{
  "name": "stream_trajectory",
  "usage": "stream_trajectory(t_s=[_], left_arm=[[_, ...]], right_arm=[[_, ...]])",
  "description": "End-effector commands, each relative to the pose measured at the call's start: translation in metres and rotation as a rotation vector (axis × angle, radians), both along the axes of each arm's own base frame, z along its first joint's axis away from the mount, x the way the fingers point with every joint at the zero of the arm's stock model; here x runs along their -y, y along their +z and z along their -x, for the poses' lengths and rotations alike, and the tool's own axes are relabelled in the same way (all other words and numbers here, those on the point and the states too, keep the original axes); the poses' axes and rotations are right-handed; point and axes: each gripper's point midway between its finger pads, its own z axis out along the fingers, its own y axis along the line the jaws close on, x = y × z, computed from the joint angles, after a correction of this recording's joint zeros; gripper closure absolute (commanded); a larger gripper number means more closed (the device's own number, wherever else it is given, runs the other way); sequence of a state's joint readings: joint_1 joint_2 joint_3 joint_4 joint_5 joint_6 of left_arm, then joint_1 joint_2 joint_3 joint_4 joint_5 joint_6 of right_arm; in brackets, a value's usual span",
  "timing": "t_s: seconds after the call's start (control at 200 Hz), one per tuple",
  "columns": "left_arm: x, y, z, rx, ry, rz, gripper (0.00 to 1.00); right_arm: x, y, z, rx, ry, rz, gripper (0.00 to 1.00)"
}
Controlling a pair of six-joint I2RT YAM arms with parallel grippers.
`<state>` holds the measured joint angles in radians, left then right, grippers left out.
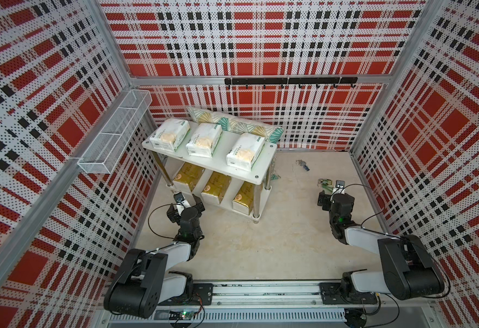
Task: Place the tissue boxes on the shelf by color
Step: Reset both arms
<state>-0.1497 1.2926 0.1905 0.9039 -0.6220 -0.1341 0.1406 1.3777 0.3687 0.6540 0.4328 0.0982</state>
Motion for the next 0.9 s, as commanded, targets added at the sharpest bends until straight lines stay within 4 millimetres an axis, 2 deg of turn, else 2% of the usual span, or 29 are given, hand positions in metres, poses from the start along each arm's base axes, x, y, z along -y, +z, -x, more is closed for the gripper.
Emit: stream_trajectory(t_s=[0.0,0.1,0.14,0.185,0.23,0.286,0.391,0.441,0.476,0.536,0.897], left_arm=[[0.006,0.039,-0.016,0.173,-0.064,-0.022,0.00],[0.009,0.038,-0.034,0.167,-0.139,-0.056,0.01],[0.005,0.030,-0.038,0.158,-0.152,-0.030,0.02],[-0.001,0.024,-0.035,0.173,-0.149,-0.004,0.02],[0.003,0.025,-0.032,0.209,-0.183,-0.004,0.02],[0.010,0.023,-0.032,0.199,-0.208,-0.027,0.03],[0.010,0.024,-0.032,0.198,-0.206,-0.030,0.02],[0.011,0.024,-0.033,0.199,-0.217,-0.029,0.01],[0.012,0.023,-0.033,0.196,-0.224,-0.033,0.01],[0.014,0.023,-0.034,0.194,-0.228,-0.034,0.01],[0.014,0.021,-0.037,0.175,-0.211,-0.047,0.01]], right_arm=[[0.001,0.032,-0.005,0.172,0.008,0.022,0.00],[-0.005,0.033,-0.005,0.203,0.052,0.025,0.00],[-0.007,0.031,-0.005,0.205,0.065,0.031,0.00],[-0.010,0.027,-0.006,0.210,0.086,0.030,0.00],[-0.015,0.025,-0.006,0.218,0.113,0.034,0.00],[-0.015,0.022,-0.007,0.210,0.120,0.024,0.00],[-0.009,0.016,-0.011,0.227,0.127,-0.003,0.00],[-0.008,0.008,-0.013,0.173,0.130,-0.023,0.00],[-0.008,0.012,-0.015,0.190,0.145,-0.031,0.00],[-0.007,0.006,-0.017,0.162,0.143,-0.036,0.00],[-0.009,0.008,-0.018,0.168,0.167,-0.050,0.00]])
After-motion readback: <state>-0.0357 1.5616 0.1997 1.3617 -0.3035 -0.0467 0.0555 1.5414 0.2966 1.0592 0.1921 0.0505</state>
